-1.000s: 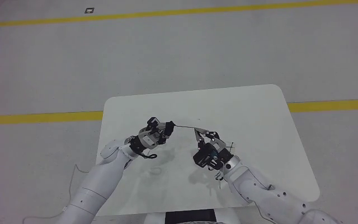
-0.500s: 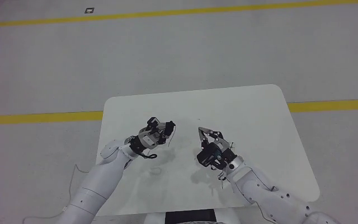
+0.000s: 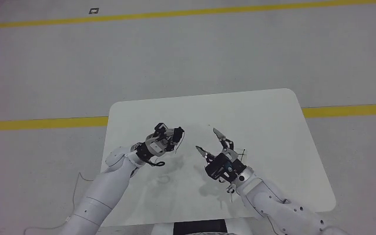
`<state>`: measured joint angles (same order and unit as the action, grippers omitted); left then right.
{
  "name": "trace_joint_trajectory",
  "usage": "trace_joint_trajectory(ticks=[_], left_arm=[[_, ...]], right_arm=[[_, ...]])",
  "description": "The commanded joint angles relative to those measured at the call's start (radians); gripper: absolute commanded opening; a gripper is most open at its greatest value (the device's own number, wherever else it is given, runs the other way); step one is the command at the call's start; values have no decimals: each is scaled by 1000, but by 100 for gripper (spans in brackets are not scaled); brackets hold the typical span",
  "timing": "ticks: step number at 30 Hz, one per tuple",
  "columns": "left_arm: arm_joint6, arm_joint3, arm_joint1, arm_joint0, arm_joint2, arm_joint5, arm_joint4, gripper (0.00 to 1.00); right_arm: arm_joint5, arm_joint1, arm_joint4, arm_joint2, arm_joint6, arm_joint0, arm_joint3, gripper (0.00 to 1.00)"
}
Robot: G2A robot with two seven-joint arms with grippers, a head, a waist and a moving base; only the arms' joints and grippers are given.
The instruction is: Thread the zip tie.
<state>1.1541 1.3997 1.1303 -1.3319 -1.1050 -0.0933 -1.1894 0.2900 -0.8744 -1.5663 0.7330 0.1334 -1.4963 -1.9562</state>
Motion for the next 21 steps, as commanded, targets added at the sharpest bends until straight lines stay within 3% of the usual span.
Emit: trace_joint_trajectory(ticks=[1, 4, 6, 12, 17, 21], left_arm=[[0, 0, 0, 0, 0, 0, 0, 0], [-14, 2, -1, 2, 2, 0, 23, 0], [-38, 20, -9, 13, 0, 5, 136, 0], [49, 64, -35, 34, -27, 12, 334, 0], [174, 86, -46, 45, -55, 113, 356, 0], [174, 86, -46, 45, -55, 113, 356, 0]], right_arm=[[0, 0, 0, 0, 0, 0, 0, 100], [0, 0, 0, 0, 0, 0, 0, 100], [0, 0, 0, 0, 0, 0, 0, 100], [0, 0, 0, 0, 0, 0, 0, 100], [0, 0, 0, 0, 0, 0, 0, 100], [0, 0, 0, 0, 0, 0, 0, 100]])
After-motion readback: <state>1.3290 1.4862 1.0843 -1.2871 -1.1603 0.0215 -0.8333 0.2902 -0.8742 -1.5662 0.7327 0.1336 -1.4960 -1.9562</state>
